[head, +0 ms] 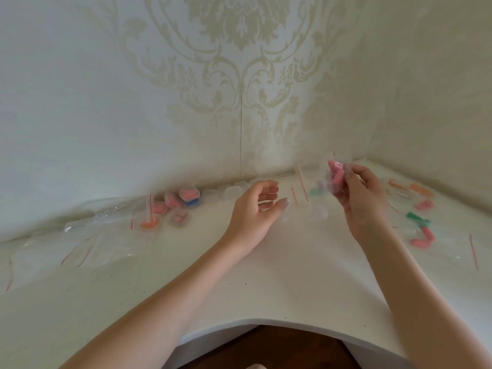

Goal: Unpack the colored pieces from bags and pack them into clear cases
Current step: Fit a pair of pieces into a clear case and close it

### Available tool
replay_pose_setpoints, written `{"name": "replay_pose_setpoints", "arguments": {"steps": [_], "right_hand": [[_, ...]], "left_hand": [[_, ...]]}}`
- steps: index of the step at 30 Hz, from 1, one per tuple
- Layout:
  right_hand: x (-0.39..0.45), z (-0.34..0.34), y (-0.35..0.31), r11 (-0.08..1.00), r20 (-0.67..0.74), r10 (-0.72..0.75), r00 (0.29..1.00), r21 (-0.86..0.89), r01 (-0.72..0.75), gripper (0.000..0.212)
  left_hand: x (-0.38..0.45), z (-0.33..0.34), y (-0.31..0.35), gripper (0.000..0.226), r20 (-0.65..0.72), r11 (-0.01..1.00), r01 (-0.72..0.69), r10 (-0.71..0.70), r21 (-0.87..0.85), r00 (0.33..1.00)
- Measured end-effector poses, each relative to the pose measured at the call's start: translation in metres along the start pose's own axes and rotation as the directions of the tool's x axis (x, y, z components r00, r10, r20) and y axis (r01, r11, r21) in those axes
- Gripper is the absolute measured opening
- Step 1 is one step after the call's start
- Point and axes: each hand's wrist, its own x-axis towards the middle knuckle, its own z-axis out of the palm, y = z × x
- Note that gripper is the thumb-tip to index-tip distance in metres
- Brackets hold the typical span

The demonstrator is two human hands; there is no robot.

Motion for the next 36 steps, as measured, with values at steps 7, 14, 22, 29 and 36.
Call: {"name": "replay_pose_setpoints", "arguments": {"steps": [7, 14, 22, 29, 36], "right_hand": [[-0.014, 0.014, 0.008, 0.945, 0.338, 0.253, 0.907, 0.112, -0.306, 0.022], [-0.002, 0.009, 0.009, 0.961, 0.152, 0.114, 0.982, 0.234, -0.147, 0.014], [0.002, -0.012, 0.017, 0.555, 0.031, -0.331, 0.943, -0.802, 0.221, 0.02], [-0.044, 0.029, 0.018, 0.574, 0.555, -0.324, 0.766, -0.529, 0.626, 0.022], [-0.046, 0.035, 0.022, 0.776, 0.492, -0.145, 0.858, -0.481, 0.408, 0.023]], "left_hand": [[0.007, 0.001, 0.003, 0.015, 0.178, 0.873, 0.274, -0.219, -0.404, 0.959], [0.015, -0.006, 0.001, 0.009, 0.069, 0.794, 0.284, -0.295, -0.538, 0.953], [0.019, -0.011, -0.001, 0.008, -0.003, 0.741, 0.263, -0.337, -0.618, 0.942], [0.015, -0.01, 0.003, 0.023, -0.008, 0.79, 0.265, -0.324, -0.553, 0.946], [0.012, -0.004, 0.004, 0.026, 0.025, 0.88, 0.262, -0.275, -0.396, 0.961]]}}
